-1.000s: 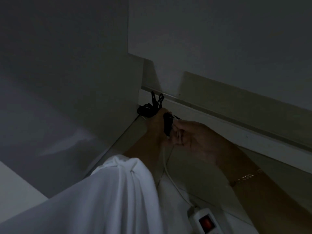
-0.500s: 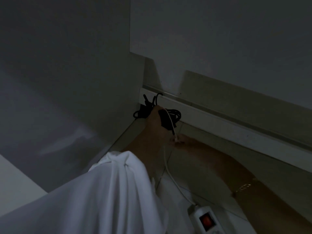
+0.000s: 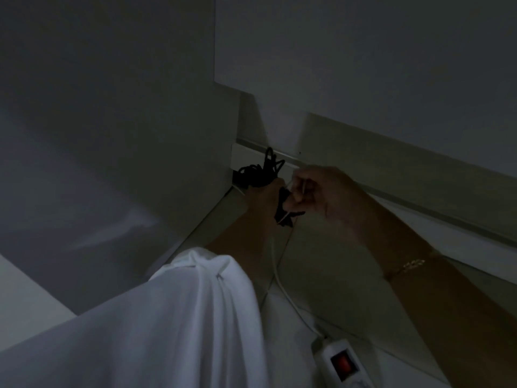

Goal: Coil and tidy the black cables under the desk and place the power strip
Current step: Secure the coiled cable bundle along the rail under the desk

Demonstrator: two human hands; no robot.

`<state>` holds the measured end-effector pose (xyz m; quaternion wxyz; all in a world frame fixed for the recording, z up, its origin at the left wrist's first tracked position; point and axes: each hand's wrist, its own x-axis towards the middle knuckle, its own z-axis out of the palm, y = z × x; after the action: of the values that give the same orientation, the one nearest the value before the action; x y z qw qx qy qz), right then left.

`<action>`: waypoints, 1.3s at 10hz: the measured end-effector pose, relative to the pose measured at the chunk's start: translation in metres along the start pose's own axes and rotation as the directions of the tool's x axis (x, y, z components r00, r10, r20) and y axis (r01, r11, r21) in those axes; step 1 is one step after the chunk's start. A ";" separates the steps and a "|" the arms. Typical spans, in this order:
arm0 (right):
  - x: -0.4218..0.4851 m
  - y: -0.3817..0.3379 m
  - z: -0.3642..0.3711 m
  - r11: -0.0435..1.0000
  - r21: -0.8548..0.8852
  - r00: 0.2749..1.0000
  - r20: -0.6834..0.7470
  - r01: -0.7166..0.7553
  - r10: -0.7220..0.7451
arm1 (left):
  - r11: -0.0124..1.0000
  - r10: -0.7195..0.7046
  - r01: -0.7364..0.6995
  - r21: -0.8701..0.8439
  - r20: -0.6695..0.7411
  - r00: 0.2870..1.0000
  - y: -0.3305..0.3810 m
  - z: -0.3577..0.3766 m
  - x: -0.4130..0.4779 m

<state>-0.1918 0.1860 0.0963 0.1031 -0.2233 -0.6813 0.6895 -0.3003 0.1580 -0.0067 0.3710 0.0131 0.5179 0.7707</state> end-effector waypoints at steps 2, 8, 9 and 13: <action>0.024 -0.020 -0.011 0.988 -0.148 0.993 -0.119 -0.038 0.021 | 0.980 -0.014 -0.015 0.201 0.140 0.990 0.009 0.011 -0.020; 0.026 0.040 -0.030 0.960 0.053 0.945 -0.166 -0.276 0.281 | 0.960 -0.171 0.230 -0.157 0.321 0.931 0.004 0.001 -0.018; 0.027 0.043 -0.028 0.954 0.116 0.938 -0.182 -0.277 0.294 | 0.963 -0.173 0.228 -0.147 0.313 0.934 0.008 0.003 -0.022; 0.034 0.053 -0.021 0.947 0.211 0.909 -0.290 -0.243 0.298 | 0.960 -0.209 0.244 -0.139 0.228 0.951 0.009 -0.003 -0.020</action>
<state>-0.2038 0.2168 0.0393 0.1336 -0.4144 -0.5565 0.7076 -0.2926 0.1422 0.0064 0.5099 0.0046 0.4077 0.7574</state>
